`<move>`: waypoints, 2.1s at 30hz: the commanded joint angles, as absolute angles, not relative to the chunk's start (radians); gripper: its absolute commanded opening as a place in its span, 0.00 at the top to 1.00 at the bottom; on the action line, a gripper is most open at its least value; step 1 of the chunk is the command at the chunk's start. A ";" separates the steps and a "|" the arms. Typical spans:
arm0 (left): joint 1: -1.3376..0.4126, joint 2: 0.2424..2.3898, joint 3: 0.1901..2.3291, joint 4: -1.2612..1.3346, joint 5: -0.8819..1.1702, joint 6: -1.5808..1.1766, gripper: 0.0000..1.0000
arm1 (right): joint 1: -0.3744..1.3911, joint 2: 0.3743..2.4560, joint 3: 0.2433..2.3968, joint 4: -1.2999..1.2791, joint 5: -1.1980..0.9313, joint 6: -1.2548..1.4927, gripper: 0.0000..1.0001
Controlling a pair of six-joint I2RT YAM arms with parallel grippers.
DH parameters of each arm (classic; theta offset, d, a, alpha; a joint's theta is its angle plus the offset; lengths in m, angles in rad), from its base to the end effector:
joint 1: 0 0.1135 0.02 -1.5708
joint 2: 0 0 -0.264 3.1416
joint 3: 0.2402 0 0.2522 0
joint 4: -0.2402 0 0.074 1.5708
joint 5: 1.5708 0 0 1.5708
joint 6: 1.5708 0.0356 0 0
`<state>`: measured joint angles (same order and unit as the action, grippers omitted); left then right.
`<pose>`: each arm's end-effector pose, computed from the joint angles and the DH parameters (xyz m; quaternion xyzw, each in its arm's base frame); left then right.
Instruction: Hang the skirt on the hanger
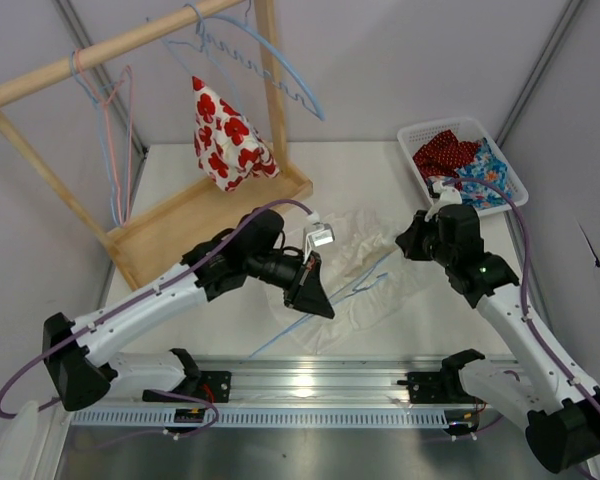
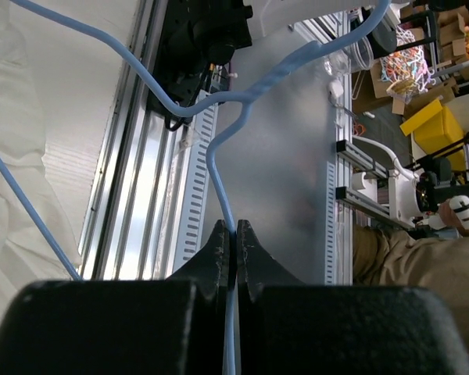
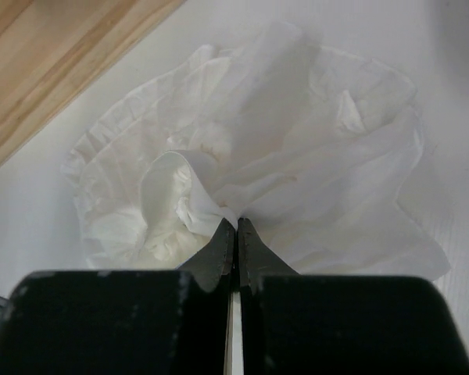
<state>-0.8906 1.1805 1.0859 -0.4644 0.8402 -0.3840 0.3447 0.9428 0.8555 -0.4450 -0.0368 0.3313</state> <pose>0.1379 -0.2126 0.3424 0.3915 0.7237 -0.5500 0.1433 0.1959 0.0717 0.3099 -0.0149 0.8680 0.1796 0.4628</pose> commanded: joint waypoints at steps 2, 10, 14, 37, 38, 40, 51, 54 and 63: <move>-0.893 1.249 1.084 -0.339 0.880 -0.376 1.00 | 0.356 0.879 0.913 -0.426 -0.162 0.299 1.00; -0.824 1.310 1.071 -0.181 0.887 -0.382 1.00 | 0.431 0.795 0.873 -0.456 -0.224 0.354 1.00; -0.801 1.333 1.074 -0.131 0.853 -0.364 1.00 | 0.466 0.765 0.847 -0.437 -0.193 0.393 1.00; -0.795 1.430 0.996 0.117 0.643 -0.333 1.00 | 0.488 0.697 0.758 -0.486 -0.256 0.439 0.42; -0.795 1.436 0.996 0.117 0.634 -0.331 1.00 | 0.489 0.680 0.743 -0.480 -0.253 0.439 0.41; -0.795 1.442 0.989 0.121 0.629 -0.328 1.00 | 0.488 0.638 0.735 -0.459 -0.233 0.448 0.39; -0.830 1.479 0.983 0.120 0.514 -0.293 1.00 | 0.522 0.672 0.736 -0.322 -0.088 0.407 0.33; -0.842 1.485 0.991 0.101 0.479 -0.298 1.00 | 0.529 0.712 0.736 -0.267 -0.078 0.391 0.33; -0.854 1.496 1.019 0.074 0.472 -0.291 1.00 | 0.572 0.837 0.723 -0.107 -0.003 0.342 0.40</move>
<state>-0.8486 1.4906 0.9764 0.0551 0.4793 -0.3286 0.5602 0.8036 0.7242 -0.2157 -0.0509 0.3840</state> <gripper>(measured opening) 0.023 0.616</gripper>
